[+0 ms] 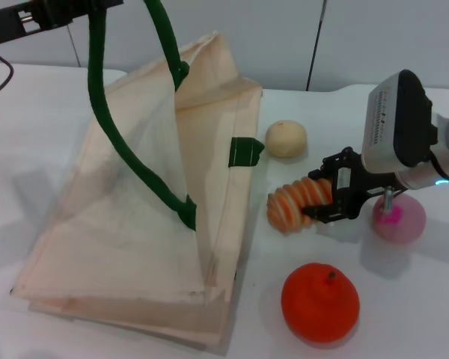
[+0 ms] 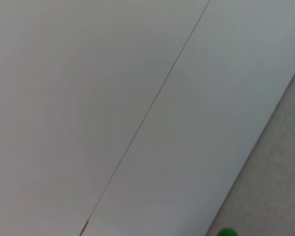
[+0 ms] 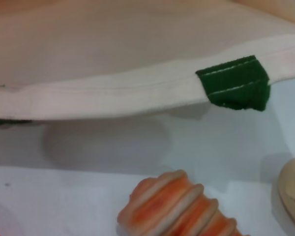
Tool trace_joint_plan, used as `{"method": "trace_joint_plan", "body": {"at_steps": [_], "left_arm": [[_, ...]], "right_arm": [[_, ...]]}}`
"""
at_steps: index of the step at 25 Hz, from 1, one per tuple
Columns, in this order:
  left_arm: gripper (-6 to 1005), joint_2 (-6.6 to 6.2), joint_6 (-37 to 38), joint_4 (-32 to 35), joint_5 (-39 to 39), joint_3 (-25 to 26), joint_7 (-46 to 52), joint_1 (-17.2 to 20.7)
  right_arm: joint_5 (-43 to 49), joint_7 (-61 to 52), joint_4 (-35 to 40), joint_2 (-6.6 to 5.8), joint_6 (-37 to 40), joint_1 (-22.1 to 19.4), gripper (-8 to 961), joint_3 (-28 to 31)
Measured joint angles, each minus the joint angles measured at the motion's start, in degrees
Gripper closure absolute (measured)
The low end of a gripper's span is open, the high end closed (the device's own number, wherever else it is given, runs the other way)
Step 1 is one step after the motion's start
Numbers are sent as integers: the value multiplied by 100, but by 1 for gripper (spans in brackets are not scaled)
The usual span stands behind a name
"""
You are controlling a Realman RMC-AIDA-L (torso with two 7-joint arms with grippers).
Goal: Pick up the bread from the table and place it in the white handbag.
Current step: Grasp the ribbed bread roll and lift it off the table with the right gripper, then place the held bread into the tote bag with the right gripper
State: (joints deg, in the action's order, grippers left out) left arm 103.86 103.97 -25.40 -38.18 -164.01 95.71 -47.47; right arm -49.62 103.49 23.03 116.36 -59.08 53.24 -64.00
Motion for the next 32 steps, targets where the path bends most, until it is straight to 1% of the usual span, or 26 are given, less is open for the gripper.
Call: {"method": "trace_joint_plan", "body": {"at_steps": [7,14,17,18,19,20,25,30,32], "left_arm": [[880,2,-56,0,0,0,0,17],[879,2,-79,0,-6,3,0,28],[879,2,-107,0,-6,7,0,35],[880,3,-119,0,-6,8,0,37],[880,5,-126,0,-6,8,0,38],[880,8,-131,0,-6,9,0,38],[880,26,-134,0,-6,9,0,29],[879,31,-146,0,-20,10,0,97],[880,31,-148,0,-53,11,1,103]], "right_arm": [[-346,282,18,-28,3,-76,299,37],[-382,333,90,-27,-24,-95,370,89],[-383,452,94,-42,-48,-98,413,402],[-385,524,111,-52,-39,-110,423,642],[-385,524,111,-52,-39,-110,433,642],[-385,546,159,-57,-28,-136,444,767],[-387,568,624,-67,2,-353,478,1169],[-390,729,766,-75,-46,-410,500,2128],[-391,804,772,-77,-160,-422,509,2425]]}}
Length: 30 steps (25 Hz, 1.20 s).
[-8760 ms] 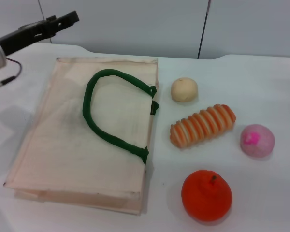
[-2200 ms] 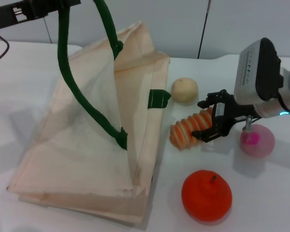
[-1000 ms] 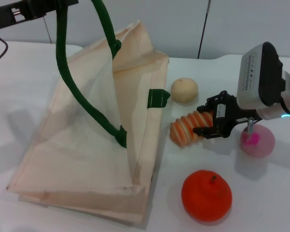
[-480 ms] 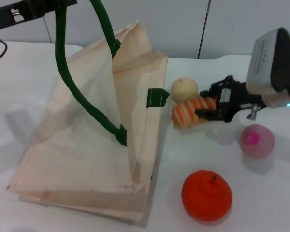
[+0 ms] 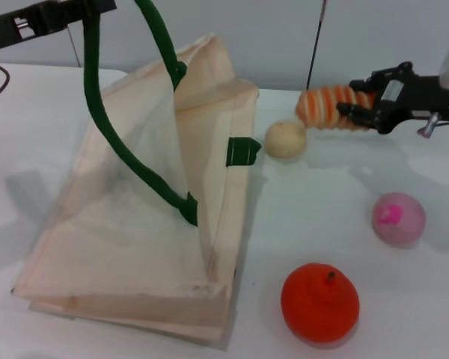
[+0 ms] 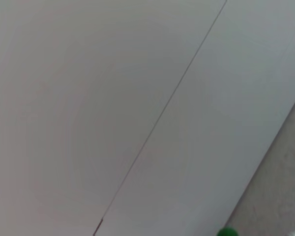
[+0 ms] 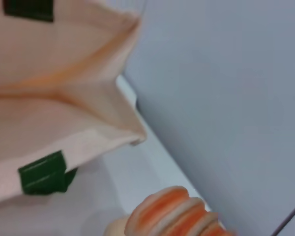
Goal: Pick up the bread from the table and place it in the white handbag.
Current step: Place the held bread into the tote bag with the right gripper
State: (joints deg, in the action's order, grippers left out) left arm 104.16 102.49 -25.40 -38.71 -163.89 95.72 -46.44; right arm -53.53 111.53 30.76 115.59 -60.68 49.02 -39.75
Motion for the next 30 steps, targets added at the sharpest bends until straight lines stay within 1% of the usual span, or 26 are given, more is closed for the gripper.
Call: {"method": "trace_joint_plan", "body": {"at_steps": [3,7,10,14,16,21,26,29,30], "left_arm": [[880,0,-1,0,-17,-5,13,-69],[880,-8,-1,0,7,-12,63,-198],[880,-35,-1,0,11,-12,99,-254],[880,-40,-125,-5,22,-11,63,-236],[879,-19,-173,-9,33,-12,49,-197],[879,-33,-143,-7,42,-11,116,-204],[879,2,-171,-4,162,-12,126,-296],[879,16,-180,-1,225,-11,128,-368],[879,17,-181,-1,237,-12,129,-385]], "right_arm": [[-2,32,88,0,-304,-45,531,208],[-6,37,198,0,-845,-48,566,319],[-8,42,215,3,-1000,24,590,329],[-15,90,221,4,-1072,78,622,336],[-18,155,213,21,-1250,70,637,306],[-17,175,183,29,-1797,84,672,290],[23,191,-28,37,-1770,221,704,75],[12,212,-215,40,-1731,356,737,-42],[12,235,-364,46,-1731,464,748,-68]]}}
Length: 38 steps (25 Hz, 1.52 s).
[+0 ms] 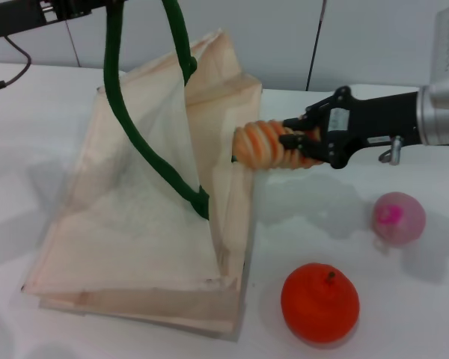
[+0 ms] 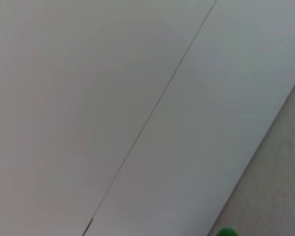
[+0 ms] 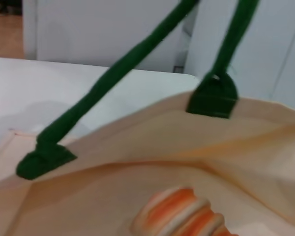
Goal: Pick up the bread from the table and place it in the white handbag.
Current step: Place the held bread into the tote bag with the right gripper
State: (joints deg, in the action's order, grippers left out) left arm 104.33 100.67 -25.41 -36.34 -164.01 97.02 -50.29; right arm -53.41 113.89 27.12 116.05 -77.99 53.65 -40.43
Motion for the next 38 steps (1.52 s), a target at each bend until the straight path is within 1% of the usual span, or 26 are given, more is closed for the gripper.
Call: {"method": "trace_joint_plan", "body": {"at_steps": [9,16,24,31,38], "left_arm": [[880,23,1,2,22,0,1,-95],[880,37,2,14,22,0,10,-178],[879,80,-3,20,139,0,10,-280],[879,115,-4,19,157,0,5,-357],[880,150,3,19,164,0,-13,-389]], "right_arm": [[-5,74,-357,50,254,321,757,-300],[-5,89,-565,63,315,580,775,-340],[-12,445,-1135,92,292,928,783,-338],[-15,701,-1376,101,506,1113,786,-309],[-155,1026,-1594,110,716,1173,789,-331]]}}
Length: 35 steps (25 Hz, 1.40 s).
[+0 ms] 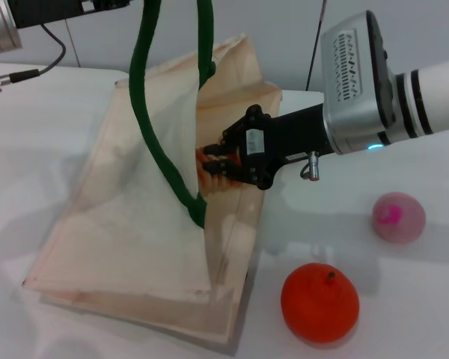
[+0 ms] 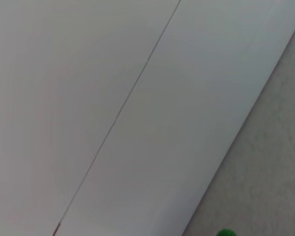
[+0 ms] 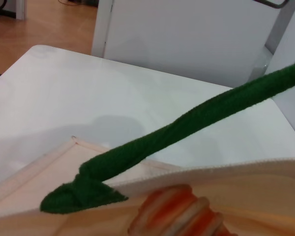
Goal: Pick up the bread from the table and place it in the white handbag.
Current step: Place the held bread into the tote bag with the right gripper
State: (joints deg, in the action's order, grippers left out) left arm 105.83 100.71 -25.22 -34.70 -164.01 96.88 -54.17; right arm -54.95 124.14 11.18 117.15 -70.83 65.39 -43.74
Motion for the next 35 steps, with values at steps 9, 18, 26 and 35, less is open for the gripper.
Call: {"method": "trace_joint_plan", "body": {"at_steps": [9,18,26,35], "left_arm": [[880,-2,0,0,85,0,11,0],[879,8,-6,0,101,0,1,-16],[880,17,-8,0,101,0,-8,-49],[880,16,-7,0,99,0,-17,-19]], "right_arm": [[-299,826,-316,-6,-426,71,795,100],[-297,886,-452,9,98,131,794,97],[-300,857,-677,9,419,226,796,258],[-306,881,-692,0,522,157,543,428]]}}
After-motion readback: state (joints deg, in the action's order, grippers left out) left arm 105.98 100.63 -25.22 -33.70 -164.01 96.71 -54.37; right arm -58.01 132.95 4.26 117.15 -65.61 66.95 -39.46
